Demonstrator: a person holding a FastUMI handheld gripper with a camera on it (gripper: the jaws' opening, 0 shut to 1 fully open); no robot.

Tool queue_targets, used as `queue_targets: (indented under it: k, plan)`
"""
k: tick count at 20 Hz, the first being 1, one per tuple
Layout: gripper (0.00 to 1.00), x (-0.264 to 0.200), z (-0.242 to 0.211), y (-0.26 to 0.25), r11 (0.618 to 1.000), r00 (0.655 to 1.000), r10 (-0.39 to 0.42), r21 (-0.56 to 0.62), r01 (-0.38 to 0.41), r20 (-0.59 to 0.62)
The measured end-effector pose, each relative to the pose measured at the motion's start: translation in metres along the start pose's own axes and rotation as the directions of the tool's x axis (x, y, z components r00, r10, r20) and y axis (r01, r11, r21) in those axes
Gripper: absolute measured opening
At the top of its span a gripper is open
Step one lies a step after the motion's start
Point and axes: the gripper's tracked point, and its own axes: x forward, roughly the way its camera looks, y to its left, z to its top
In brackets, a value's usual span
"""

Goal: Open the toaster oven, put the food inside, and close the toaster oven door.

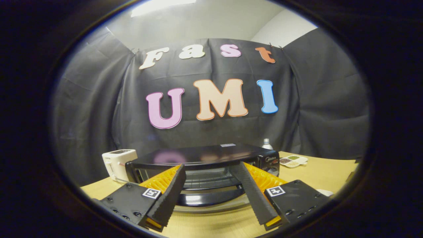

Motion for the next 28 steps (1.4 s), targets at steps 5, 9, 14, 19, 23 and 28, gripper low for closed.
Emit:
queue_targets:
  k: [5, 9, 14, 19, 23, 28]
  plan:
    - [1.0, -0.025, -0.014, -0.005, 1.0, 0.999, -0.003, -0.015, 0.002, -0.053]
    - [1.0, -0.048, -0.031, -0.012, 1.0, 0.994, -0.005, -0.03, 0.001, -0.113]
    - [1.0, -0.074, -0.064, -0.019, 0.999, 0.974, -0.002, -0.043, -0.008, -0.228]
    - [0.99, -0.09, -0.096, -0.026, 0.997, 0.934, -0.035, -0.081, 0.007, -0.355]
    - [0.97, -0.096, -0.133, -0.023, 0.994, 0.89, -0.025, -0.108, -0.027, -0.456]
    - [0.95, -0.091, -0.141, -0.025, 0.998, 0.883, -0.002, -0.059, -0.029, -0.47]
